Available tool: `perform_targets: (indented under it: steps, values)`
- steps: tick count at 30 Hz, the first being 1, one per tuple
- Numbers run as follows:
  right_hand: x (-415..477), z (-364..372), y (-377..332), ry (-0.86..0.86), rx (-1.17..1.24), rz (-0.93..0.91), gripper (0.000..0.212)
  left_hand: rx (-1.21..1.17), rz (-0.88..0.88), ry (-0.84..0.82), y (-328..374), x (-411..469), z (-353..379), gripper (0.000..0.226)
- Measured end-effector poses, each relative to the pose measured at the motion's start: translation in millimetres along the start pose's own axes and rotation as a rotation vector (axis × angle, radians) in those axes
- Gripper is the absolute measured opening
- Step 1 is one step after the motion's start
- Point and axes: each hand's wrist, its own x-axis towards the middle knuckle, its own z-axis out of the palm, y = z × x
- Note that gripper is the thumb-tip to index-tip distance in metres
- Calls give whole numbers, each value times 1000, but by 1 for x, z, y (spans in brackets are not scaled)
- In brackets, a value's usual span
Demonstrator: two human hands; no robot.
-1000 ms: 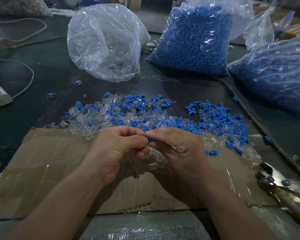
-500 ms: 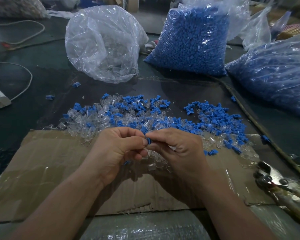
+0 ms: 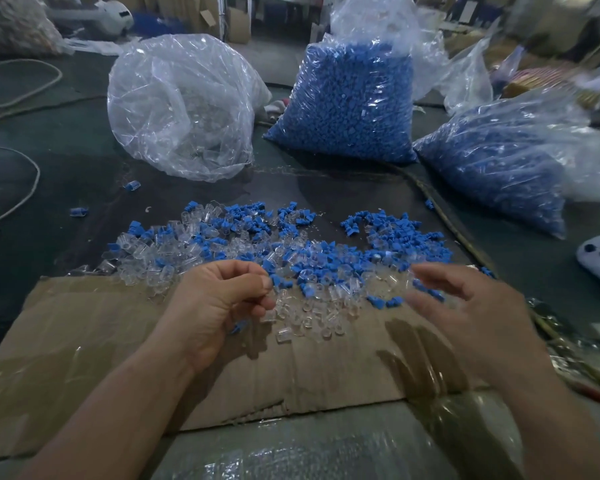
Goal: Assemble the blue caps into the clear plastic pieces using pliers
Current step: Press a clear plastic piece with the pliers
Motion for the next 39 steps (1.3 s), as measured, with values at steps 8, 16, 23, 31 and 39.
perform_targets:
  steps: [8, 16, 23, 31, 39]
  values:
    - [-39, -55, 83, -269, -451, 424, 91, -2, 1, 16, 0, 1, -3, 19]
    - [-33, -55, 87, -154, -473, 376, 51, -11, 13, 9, 1, 0, -2, 20]
    - [-3, -14, 13, 52, -251, 86, 23, 12, 24, -23, 2, -3, 3, 19]
    - [39, 40, -54, -159, 378, 93, 26, -70, 40, -4, -2, 1, 2, 15]
    - [36, 29, -43, -283, 394, 0, 15, -101, 69, -8, -8, 7, -2, 7]
